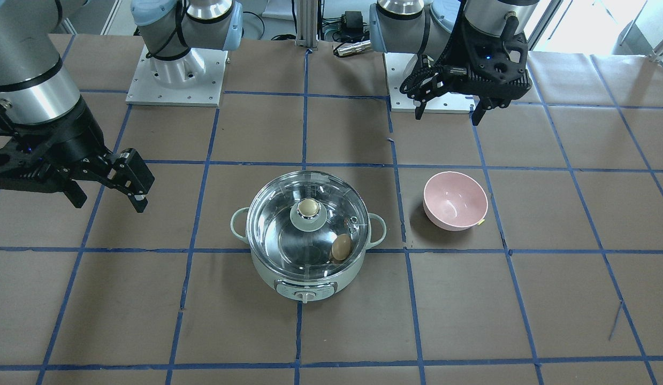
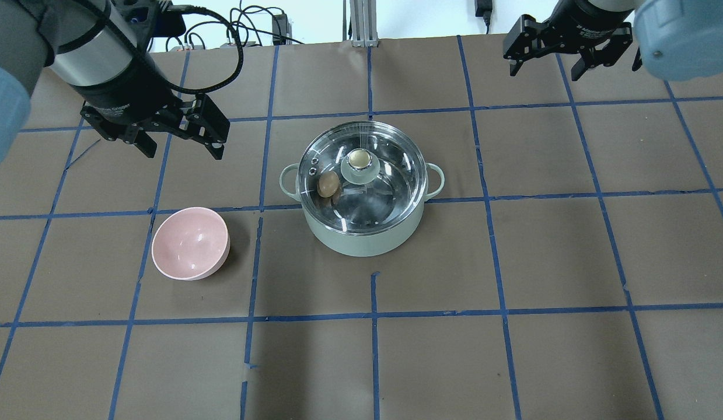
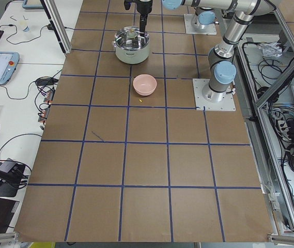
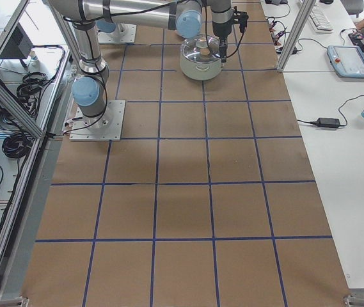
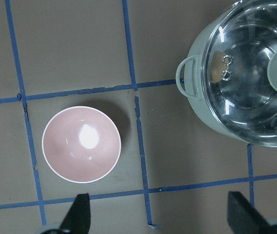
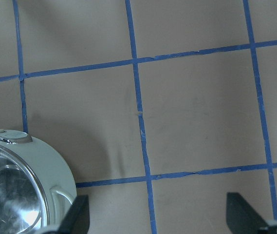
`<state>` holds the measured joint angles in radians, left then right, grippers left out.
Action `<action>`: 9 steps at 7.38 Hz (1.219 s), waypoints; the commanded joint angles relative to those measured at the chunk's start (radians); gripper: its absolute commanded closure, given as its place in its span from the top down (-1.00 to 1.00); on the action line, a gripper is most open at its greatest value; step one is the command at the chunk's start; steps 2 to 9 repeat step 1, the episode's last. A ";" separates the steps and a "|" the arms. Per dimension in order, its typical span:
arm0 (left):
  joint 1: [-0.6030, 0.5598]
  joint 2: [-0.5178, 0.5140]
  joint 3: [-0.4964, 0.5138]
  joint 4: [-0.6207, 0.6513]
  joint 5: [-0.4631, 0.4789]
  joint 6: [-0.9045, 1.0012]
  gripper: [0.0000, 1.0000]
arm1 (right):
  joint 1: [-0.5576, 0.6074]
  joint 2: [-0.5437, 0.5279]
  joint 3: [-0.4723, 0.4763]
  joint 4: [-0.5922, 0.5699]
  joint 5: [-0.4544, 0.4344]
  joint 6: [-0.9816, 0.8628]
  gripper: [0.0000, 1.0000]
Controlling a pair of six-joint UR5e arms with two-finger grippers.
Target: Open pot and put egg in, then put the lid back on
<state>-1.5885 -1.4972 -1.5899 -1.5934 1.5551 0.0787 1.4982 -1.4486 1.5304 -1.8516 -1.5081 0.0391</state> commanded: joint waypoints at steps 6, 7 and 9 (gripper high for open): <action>-0.001 0.000 -0.001 0.001 -0.001 0.001 1.00 | 0.004 -0.001 0.017 0.000 0.002 -0.002 1.00; -0.001 0.000 -0.001 0.001 -0.001 0.001 1.00 | 0.004 -0.001 0.017 0.000 0.002 -0.002 1.00; -0.001 0.000 -0.001 0.001 -0.001 0.001 1.00 | 0.004 -0.001 0.017 0.000 0.002 -0.002 1.00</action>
